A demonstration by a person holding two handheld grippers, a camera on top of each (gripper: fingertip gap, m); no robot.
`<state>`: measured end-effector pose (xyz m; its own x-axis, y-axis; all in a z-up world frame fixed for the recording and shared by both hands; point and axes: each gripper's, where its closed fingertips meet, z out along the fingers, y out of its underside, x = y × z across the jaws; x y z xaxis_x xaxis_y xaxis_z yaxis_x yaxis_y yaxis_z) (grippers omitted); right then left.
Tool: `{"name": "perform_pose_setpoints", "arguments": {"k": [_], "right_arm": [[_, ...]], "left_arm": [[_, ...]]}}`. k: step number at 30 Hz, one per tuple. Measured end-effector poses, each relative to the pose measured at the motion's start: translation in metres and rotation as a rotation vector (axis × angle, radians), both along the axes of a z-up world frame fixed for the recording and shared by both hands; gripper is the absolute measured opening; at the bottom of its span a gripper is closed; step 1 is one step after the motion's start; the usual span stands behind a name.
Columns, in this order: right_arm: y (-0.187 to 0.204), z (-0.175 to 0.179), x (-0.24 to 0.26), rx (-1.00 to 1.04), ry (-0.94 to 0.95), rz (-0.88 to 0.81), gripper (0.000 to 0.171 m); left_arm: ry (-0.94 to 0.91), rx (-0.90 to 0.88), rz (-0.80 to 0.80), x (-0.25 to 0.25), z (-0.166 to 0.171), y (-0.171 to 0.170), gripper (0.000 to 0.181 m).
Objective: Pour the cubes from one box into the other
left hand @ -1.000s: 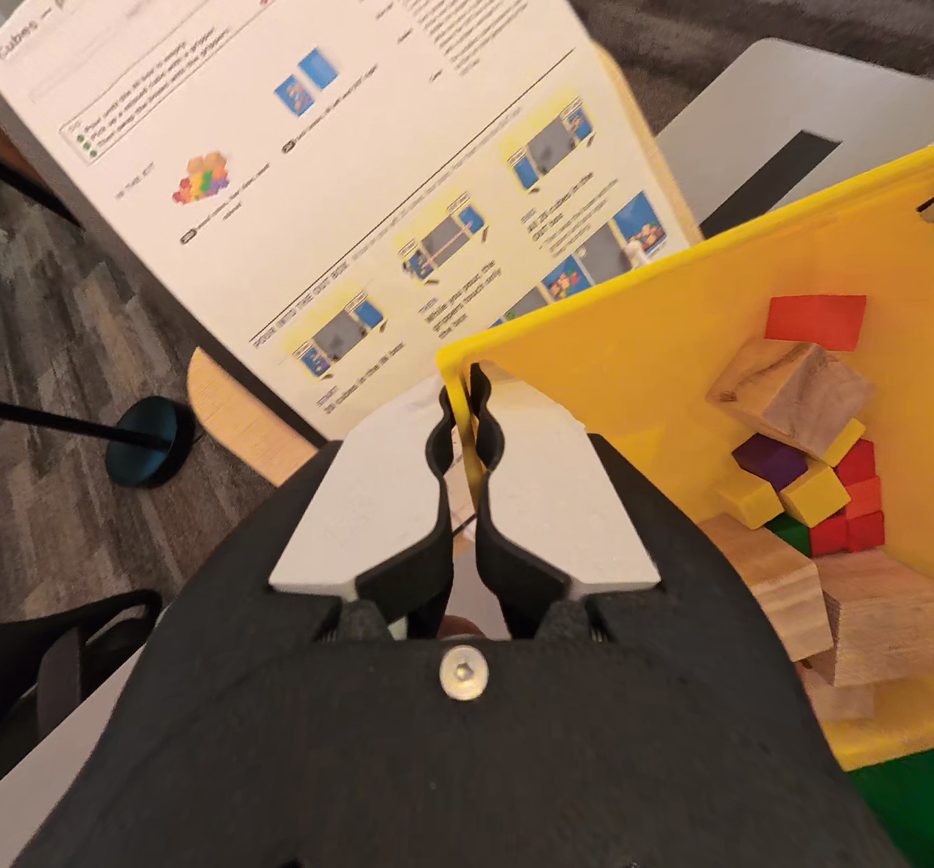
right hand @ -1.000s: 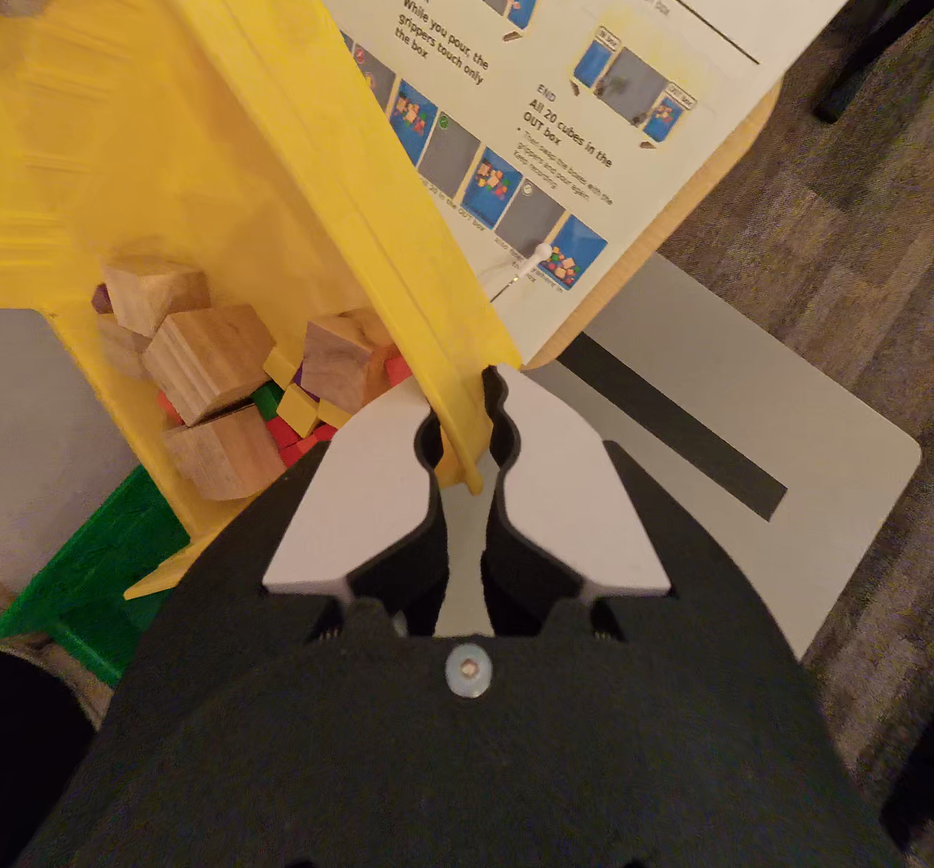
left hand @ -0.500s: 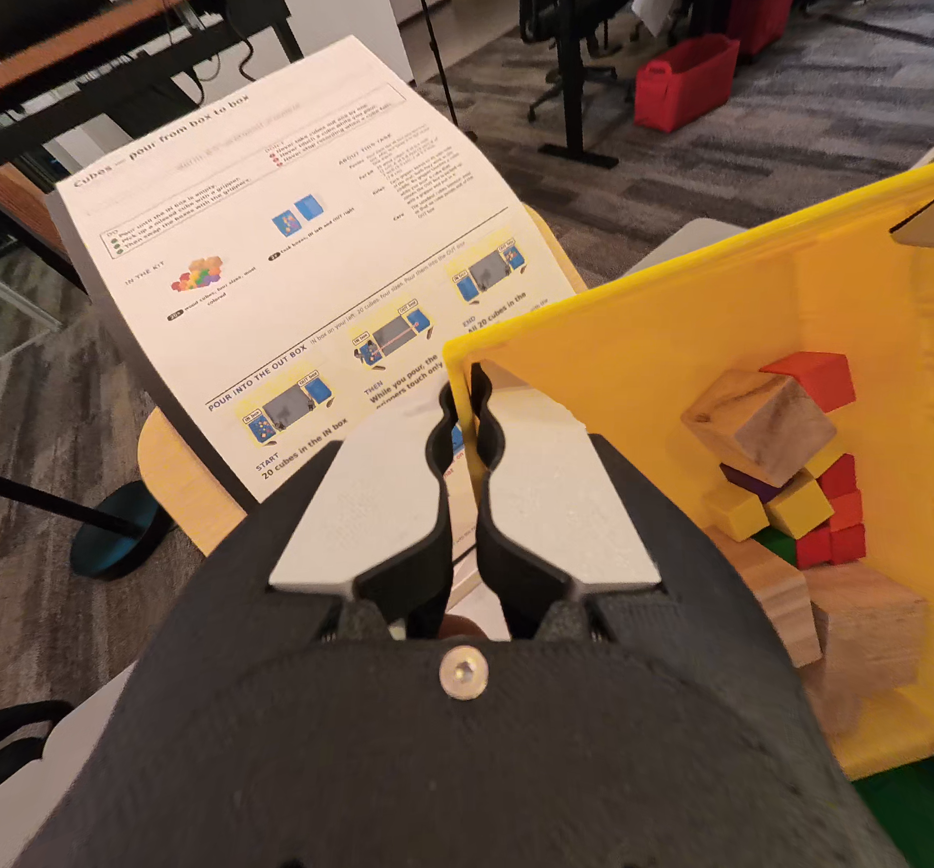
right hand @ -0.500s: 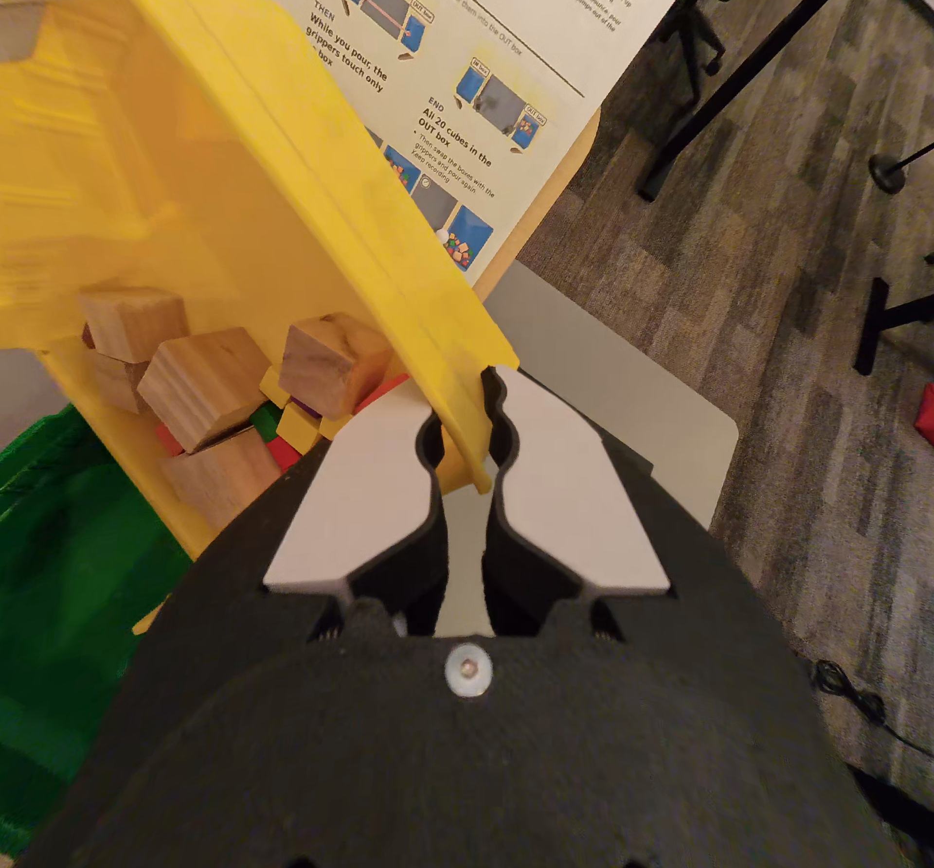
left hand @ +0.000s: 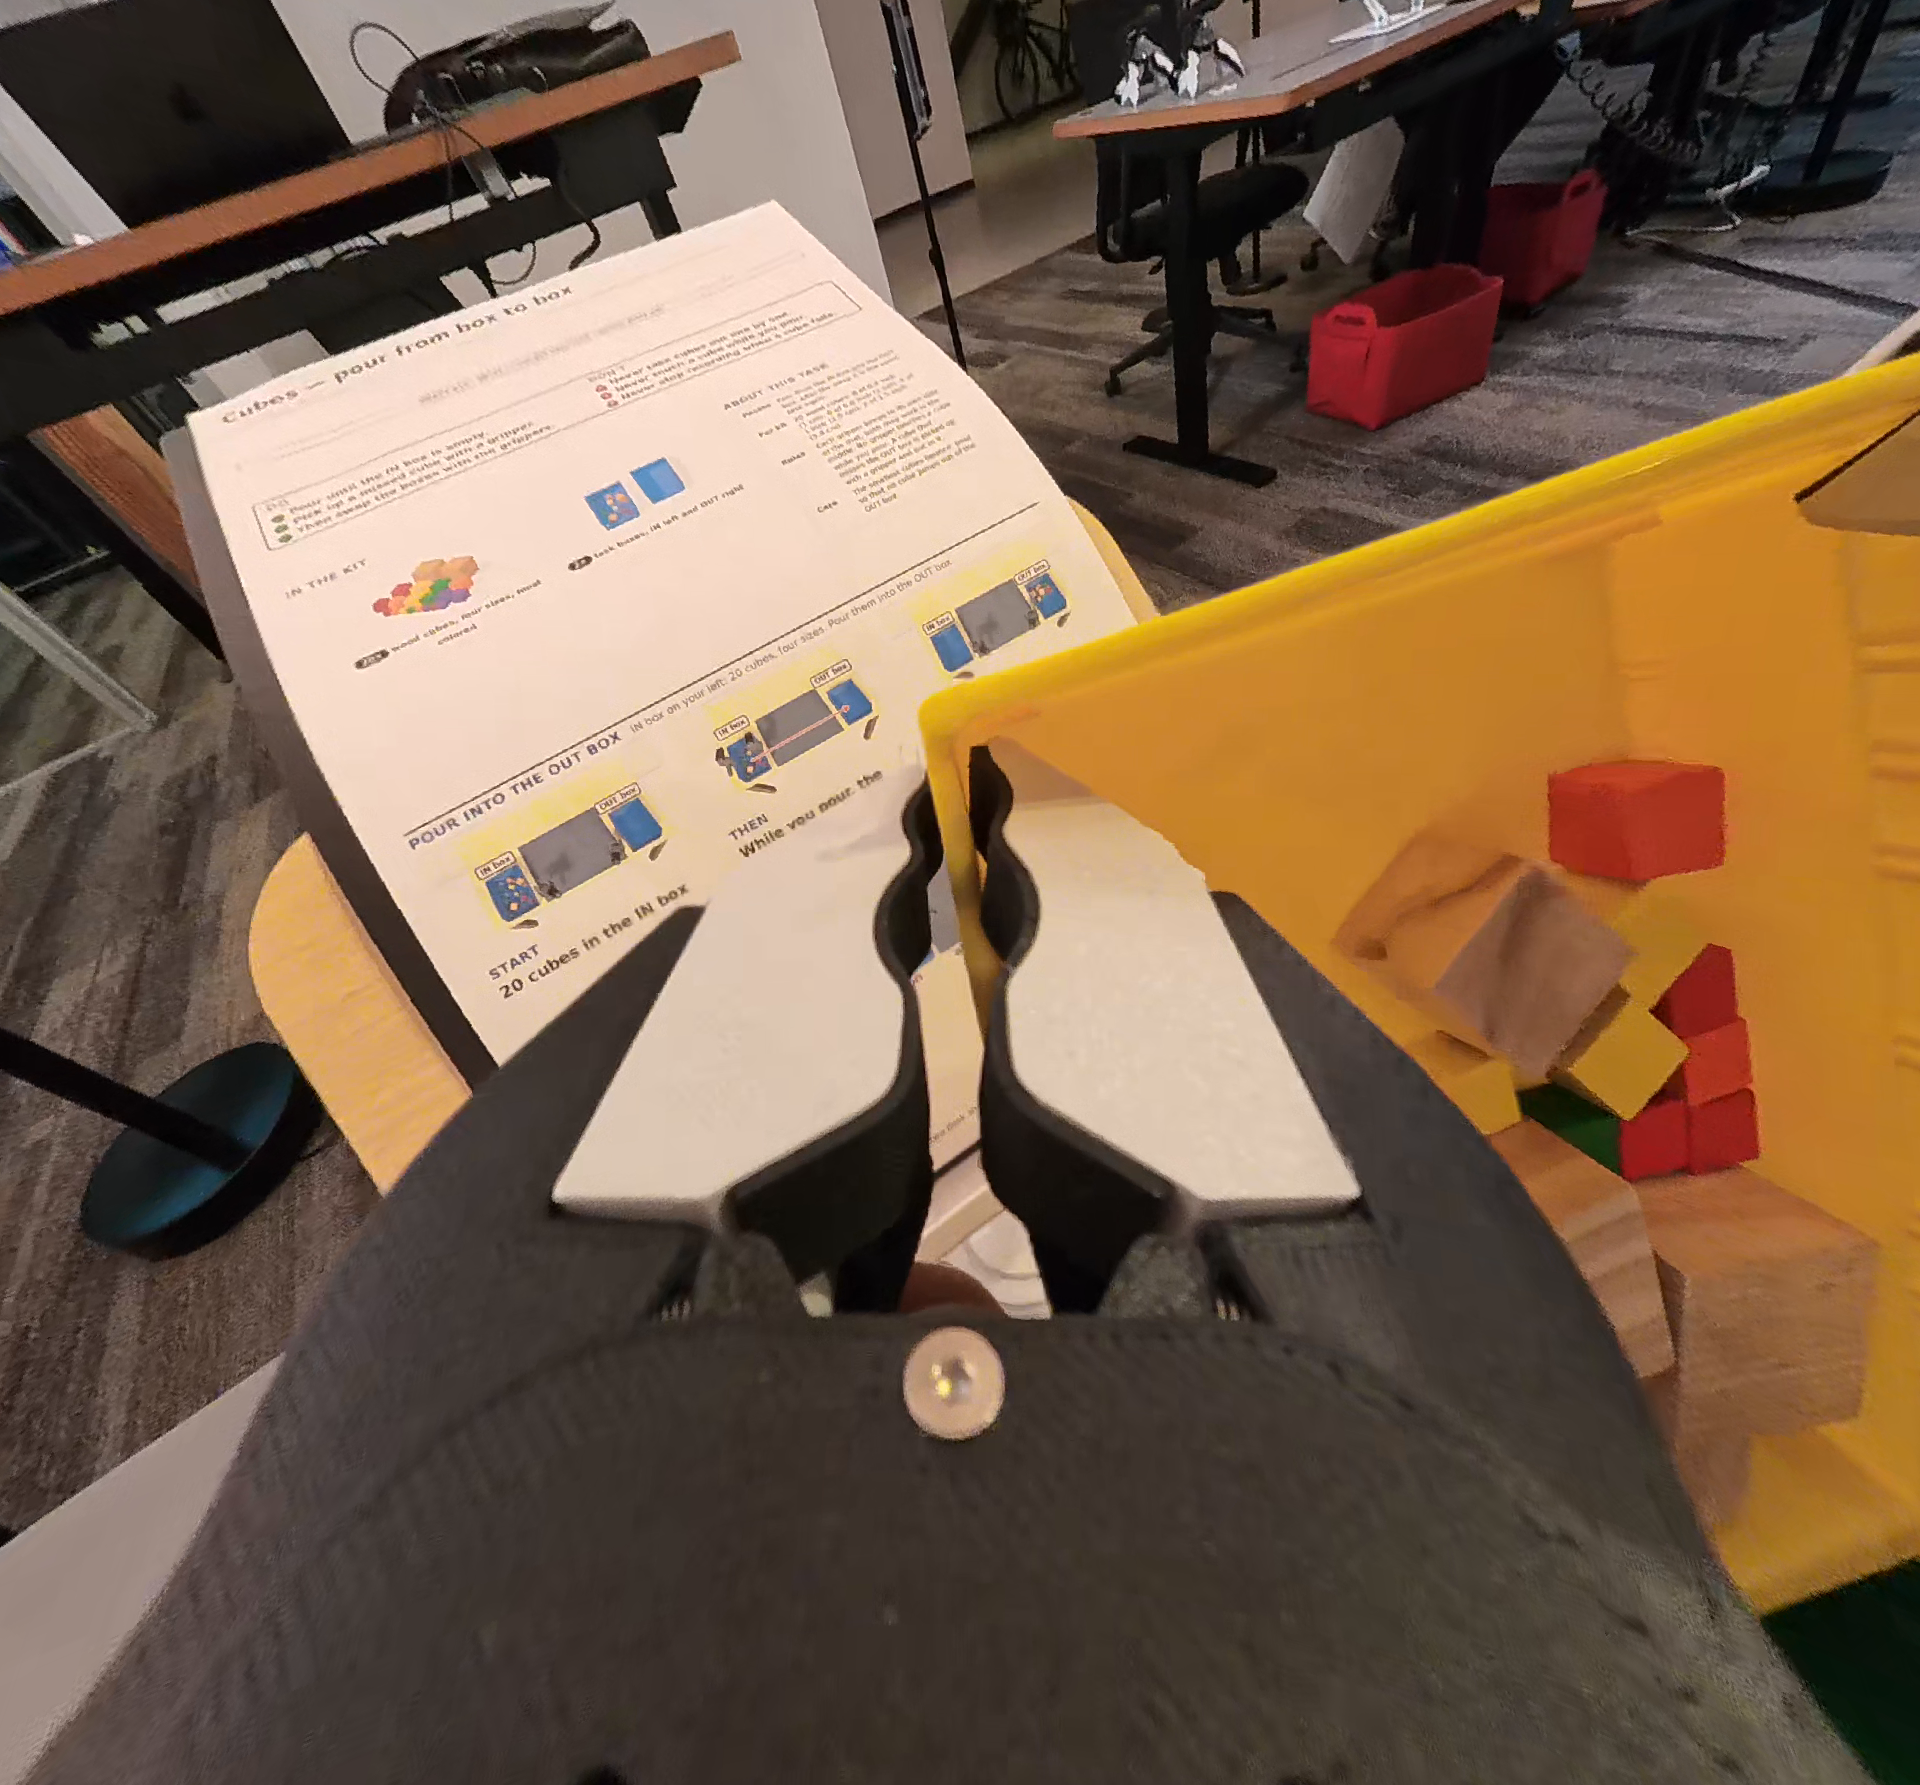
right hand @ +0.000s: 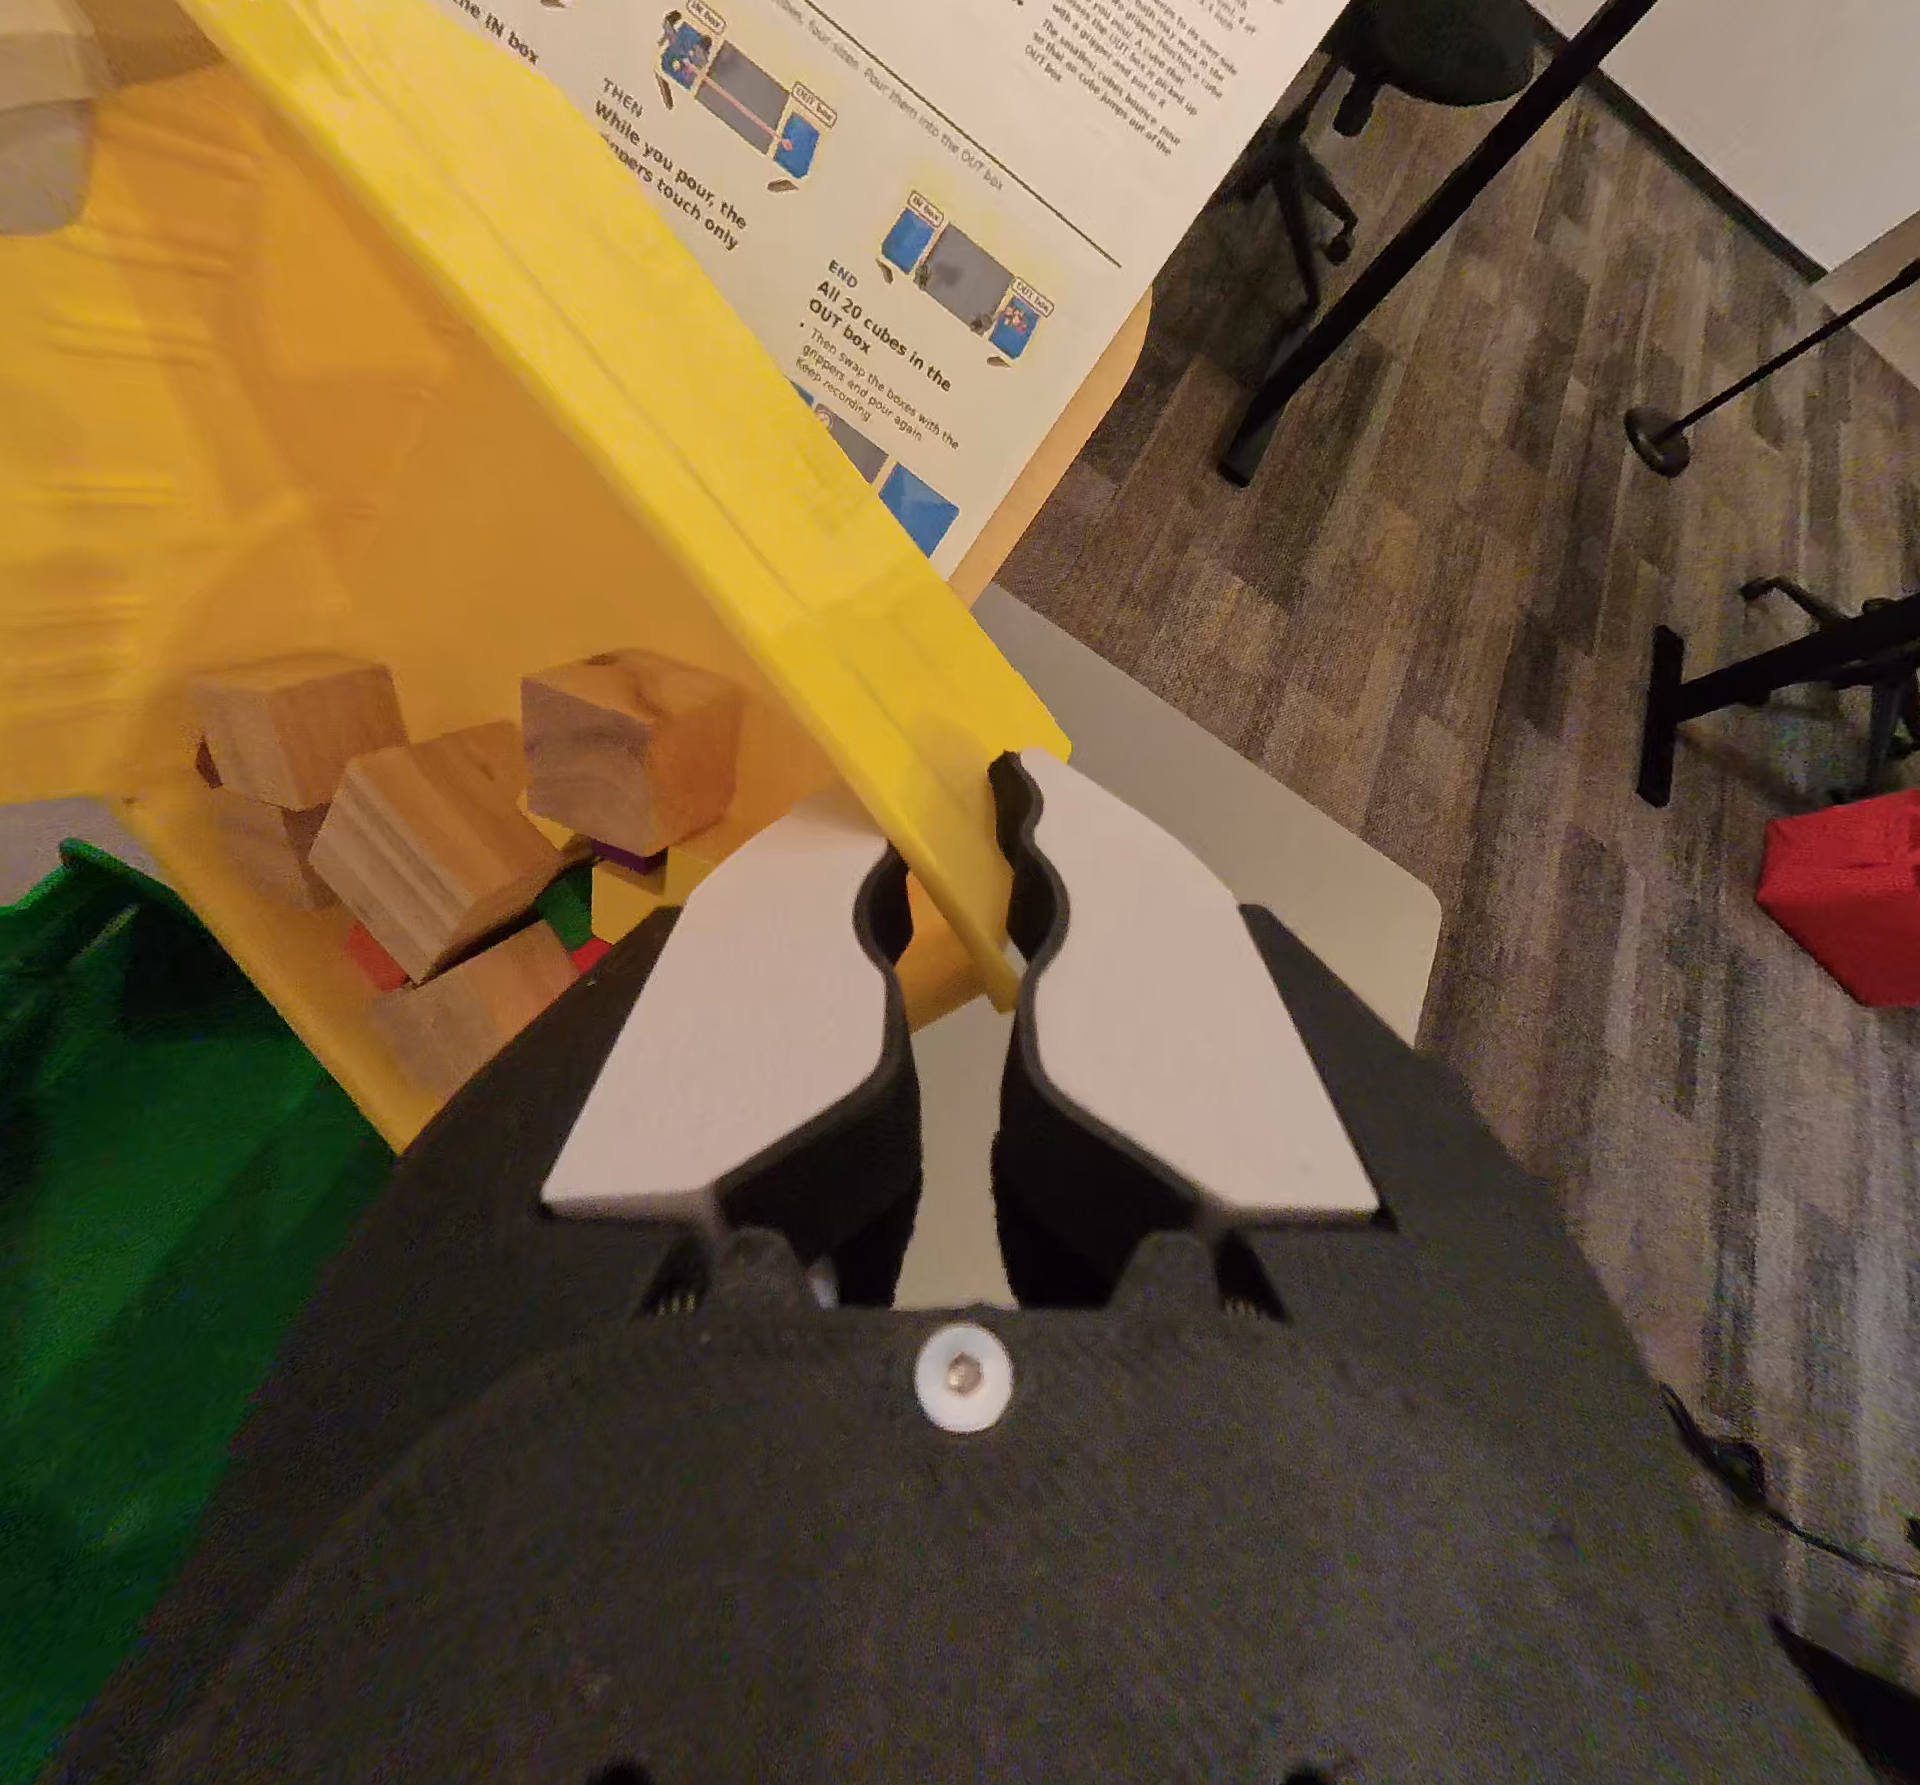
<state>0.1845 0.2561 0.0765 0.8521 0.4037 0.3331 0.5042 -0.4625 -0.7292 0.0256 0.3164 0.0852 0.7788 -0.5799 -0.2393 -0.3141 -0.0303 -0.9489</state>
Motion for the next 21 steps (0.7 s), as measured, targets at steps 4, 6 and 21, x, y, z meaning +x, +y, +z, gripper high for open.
{"name": "perform_pose_setpoints", "arguments": {"k": [4, 6, 21], "right_arm": [[0.003, -0.001, -0.001, 0.010, -0.008, -0.003, 0.009], [0.004, 0.000, -0.001, 0.006, 0.009, 0.000, 0.009], [-0.008, 0.017, -0.016, 0.117, -0.024, 0.013, 0.010]], "left_arm": [[-0.015, -0.005, 0.003, -0.001, -0.002, 0.002, 0.004], [-0.016, 0.001, 0.005, -0.001, -0.003, 0.003, 0.004], [-0.103, 0.106, 0.032, -0.017, 0.011, -0.014, 0.004]]}}
